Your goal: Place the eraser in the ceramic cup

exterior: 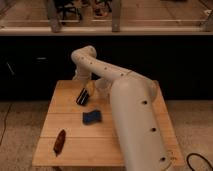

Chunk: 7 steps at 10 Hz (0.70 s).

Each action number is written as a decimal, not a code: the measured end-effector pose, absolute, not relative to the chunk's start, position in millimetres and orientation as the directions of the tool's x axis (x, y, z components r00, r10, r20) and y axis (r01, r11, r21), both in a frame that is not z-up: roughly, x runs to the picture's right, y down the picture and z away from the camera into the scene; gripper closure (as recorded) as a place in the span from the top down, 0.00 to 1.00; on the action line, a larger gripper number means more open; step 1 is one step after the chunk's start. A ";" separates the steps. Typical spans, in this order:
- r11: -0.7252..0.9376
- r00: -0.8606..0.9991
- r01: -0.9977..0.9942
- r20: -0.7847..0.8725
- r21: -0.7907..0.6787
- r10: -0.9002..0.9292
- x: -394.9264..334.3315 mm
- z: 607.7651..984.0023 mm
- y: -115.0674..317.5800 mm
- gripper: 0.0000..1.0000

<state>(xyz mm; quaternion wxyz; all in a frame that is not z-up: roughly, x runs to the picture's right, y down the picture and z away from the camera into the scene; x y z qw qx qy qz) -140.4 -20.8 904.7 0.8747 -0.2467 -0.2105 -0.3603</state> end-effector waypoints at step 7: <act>0.624 0.667 0.719 0.556 -0.306 -0.496 -133.9 919.7 -19.6 0.80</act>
